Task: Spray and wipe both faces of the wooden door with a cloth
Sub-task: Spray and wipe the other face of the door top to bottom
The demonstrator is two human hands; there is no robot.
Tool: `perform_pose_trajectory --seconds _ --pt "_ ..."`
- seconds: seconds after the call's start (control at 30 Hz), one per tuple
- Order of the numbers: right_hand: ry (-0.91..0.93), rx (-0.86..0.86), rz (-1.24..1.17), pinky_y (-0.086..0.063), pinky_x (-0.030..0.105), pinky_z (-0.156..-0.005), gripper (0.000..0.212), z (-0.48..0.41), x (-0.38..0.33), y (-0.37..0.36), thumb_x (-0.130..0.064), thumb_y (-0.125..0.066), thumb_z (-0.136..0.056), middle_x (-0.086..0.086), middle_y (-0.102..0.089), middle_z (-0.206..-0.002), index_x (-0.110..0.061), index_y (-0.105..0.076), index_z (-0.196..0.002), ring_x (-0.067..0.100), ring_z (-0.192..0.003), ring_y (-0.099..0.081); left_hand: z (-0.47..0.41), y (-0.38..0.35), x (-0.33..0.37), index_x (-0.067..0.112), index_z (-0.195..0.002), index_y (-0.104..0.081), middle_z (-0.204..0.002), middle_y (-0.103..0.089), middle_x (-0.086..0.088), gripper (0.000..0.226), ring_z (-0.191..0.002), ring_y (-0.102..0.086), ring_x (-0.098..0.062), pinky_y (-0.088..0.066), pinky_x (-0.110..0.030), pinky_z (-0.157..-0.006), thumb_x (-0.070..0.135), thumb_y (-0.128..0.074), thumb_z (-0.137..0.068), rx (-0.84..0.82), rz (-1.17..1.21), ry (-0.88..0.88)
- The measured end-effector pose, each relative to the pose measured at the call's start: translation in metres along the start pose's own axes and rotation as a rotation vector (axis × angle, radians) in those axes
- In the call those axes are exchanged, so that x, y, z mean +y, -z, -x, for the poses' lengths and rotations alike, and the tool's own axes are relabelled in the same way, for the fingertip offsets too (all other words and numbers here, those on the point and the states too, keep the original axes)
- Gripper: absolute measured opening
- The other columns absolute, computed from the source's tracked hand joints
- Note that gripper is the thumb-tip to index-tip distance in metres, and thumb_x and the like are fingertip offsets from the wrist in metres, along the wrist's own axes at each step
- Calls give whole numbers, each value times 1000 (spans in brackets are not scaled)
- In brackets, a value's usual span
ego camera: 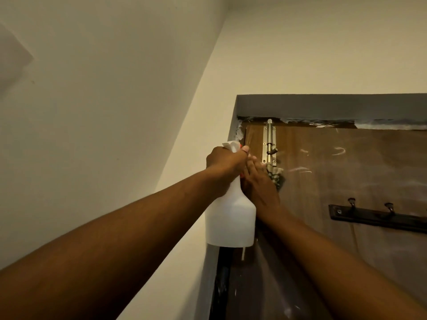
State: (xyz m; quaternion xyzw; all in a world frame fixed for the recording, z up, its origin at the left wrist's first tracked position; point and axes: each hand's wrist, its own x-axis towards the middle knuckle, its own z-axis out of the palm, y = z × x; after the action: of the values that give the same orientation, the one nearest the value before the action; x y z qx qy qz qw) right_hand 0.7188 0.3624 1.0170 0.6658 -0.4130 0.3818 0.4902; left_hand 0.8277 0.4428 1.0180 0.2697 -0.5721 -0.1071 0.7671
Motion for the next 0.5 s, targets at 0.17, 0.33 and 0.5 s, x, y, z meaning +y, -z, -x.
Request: perform_pose_trajectory --seconds 0.17,0.33,0.5 --pt "-60 -28 120 4 40 -125 76 -32 0 14 -34 -38 -106 19 11 -166 -2 7 -158 31 -154 11 -5 -4 4 10 -116 -56 -104 -66 -12 51 -94 -65 -27 -56 -41 -85 48 -60 -82 -33 42 -17" --pt "-307 27 -52 2 37 -124 74 -84 1 26 -30 -37 -109 20 13 -165 1 11 -156 31 -154 11 -11 -6 5 12 -117 -55 -103 -66 -11 51 -94 -65 -27 -55 -41 -86 49 -60 -81 -25 22 -30" --pt "-361 79 136 -3 46 -124 52 -148 21 48 -28 -34 -109 19 0 -167 -3 -29 -155 34 -155 0 -19 -1 6 11 -112 -60 -98 -68 -12 55 -87 -67 -30 -56 -43 -82 52 -59 -76 -28 33 -6"
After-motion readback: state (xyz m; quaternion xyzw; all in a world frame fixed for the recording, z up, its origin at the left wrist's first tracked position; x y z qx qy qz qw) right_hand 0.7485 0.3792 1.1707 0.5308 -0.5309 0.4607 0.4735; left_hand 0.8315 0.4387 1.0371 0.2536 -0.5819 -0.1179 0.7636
